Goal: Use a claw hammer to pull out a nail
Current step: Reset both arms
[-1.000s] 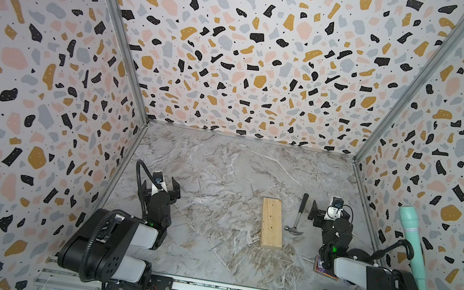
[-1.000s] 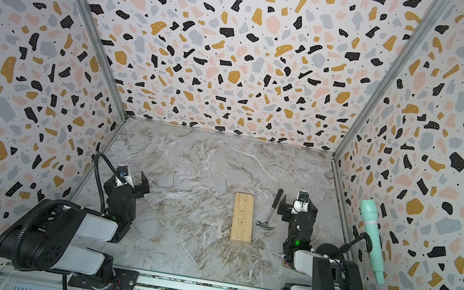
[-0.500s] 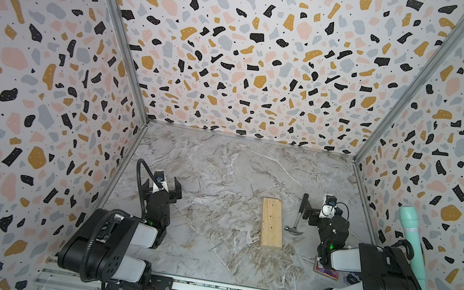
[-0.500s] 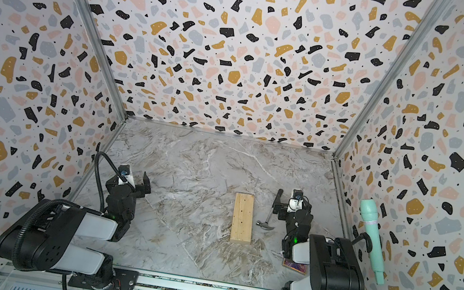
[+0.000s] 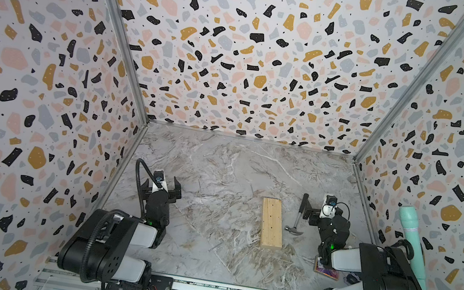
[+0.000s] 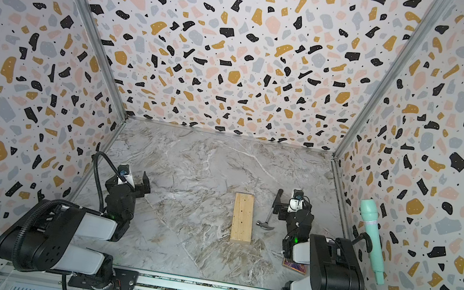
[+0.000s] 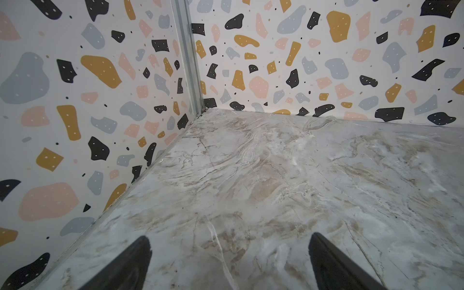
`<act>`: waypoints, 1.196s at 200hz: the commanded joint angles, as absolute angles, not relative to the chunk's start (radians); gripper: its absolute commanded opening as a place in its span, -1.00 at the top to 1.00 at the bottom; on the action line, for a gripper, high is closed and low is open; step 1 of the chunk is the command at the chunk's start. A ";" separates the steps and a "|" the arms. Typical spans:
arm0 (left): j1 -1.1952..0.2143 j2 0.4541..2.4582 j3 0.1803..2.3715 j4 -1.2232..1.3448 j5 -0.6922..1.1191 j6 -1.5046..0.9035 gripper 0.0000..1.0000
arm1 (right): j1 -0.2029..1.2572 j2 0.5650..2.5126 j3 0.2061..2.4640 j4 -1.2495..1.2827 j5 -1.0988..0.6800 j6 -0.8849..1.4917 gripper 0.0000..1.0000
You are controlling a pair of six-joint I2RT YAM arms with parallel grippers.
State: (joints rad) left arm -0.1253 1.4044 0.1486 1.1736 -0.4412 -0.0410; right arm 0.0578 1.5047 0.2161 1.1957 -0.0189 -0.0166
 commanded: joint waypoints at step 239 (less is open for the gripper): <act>-0.120 1.400 0.167 1.197 -0.429 -0.038 -0.99 | 0.046 1.497 0.240 1.186 -0.046 -0.010 -0.99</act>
